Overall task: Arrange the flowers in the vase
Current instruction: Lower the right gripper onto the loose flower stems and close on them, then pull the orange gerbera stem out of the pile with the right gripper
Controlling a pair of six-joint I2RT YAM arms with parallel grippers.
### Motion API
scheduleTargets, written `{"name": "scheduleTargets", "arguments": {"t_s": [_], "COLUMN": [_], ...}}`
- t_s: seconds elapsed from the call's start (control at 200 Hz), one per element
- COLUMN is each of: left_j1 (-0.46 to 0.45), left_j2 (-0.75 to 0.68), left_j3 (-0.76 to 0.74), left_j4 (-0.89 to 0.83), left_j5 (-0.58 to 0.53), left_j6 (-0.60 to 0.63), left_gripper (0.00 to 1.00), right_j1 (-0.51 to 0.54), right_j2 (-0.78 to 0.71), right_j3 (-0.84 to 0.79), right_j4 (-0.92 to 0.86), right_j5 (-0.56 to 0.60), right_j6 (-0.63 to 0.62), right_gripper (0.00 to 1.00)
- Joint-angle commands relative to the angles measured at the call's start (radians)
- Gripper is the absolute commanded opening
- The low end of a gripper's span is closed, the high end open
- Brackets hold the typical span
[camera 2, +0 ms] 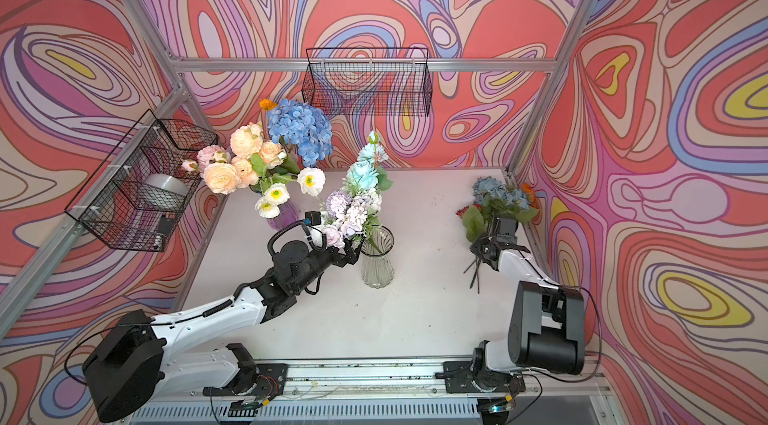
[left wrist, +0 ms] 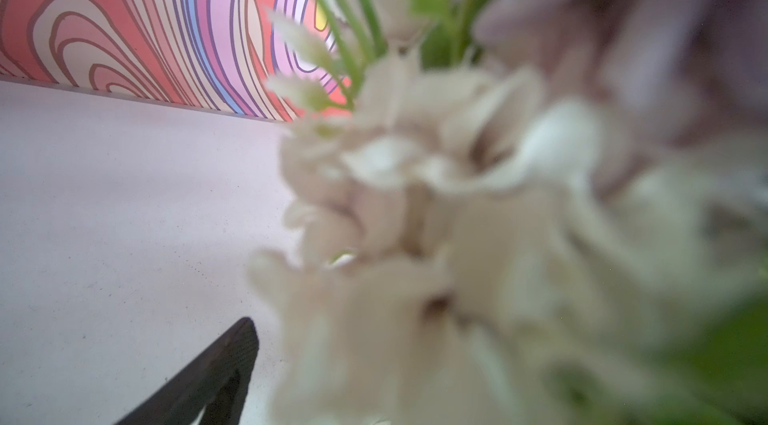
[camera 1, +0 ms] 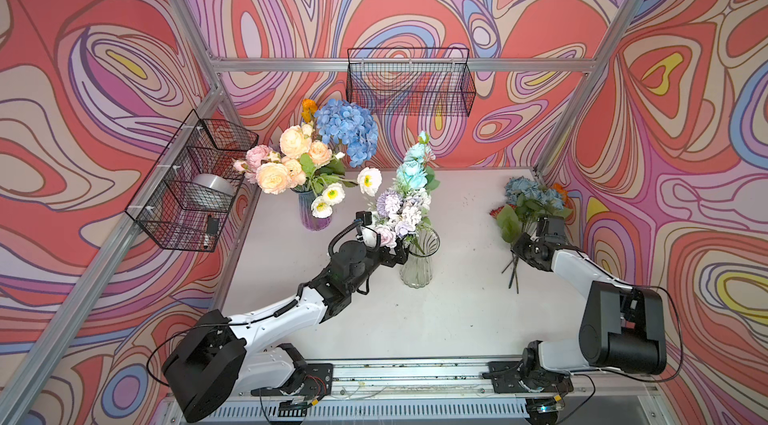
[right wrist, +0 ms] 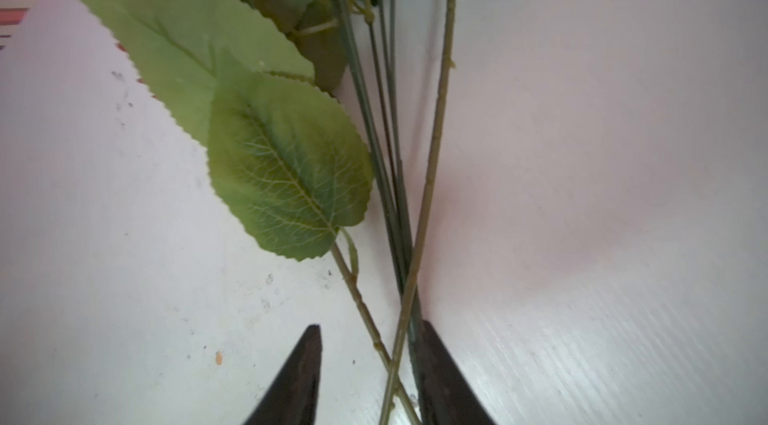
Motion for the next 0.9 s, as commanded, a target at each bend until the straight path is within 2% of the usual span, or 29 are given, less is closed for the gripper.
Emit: {"name": "scheduleTargets", "arguments": {"t_s": [0.0, 0.225, 0.381, 0.636, 0.801, 0.896], "left_j1": [0.007, 0.009, 0.010, 0.008, 0.009, 0.009], "left_j2": [-0.018, -0.037, -0.042, -0.043, -0.036, -0.028], "left_j3": [0.017, 0.009, 0.007, 0.005, 0.002, 0.002], "left_j4": [0.011, -0.002, -0.002, -0.002, 0.008, 0.015], "left_j5": [-0.006, -0.019, -0.022, -0.025, -0.025, -0.022], "left_j6": [-0.009, -0.005, -0.007, -0.009, -0.014, -0.018], "left_gripper": [1.00, 1.00, 1.00, 1.00, 1.00, 1.00], "right_j1": [-0.004, -0.017, -0.018, -0.018, -0.018, -0.017], "right_j2": [0.039, 0.120, 0.131, 0.048, -0.038, -0.097], "right_j3": [0.030, 0.060, 0.062, 0.026, -0.008, -0.032], "right_j4": [0.023, 0.062, 0.071, 0.051, 0.013, -0.001], "right_j5": [0.039, 0.042, 0.036, 0.049, 0.034, -0.026], "right_j6": [-0.011, -0.016, -0.011, -0.015, -0.021, -0.015], "right_gripper": [0.33, 0.32, 0.20, 0.00, 0.00, 0.00]}}
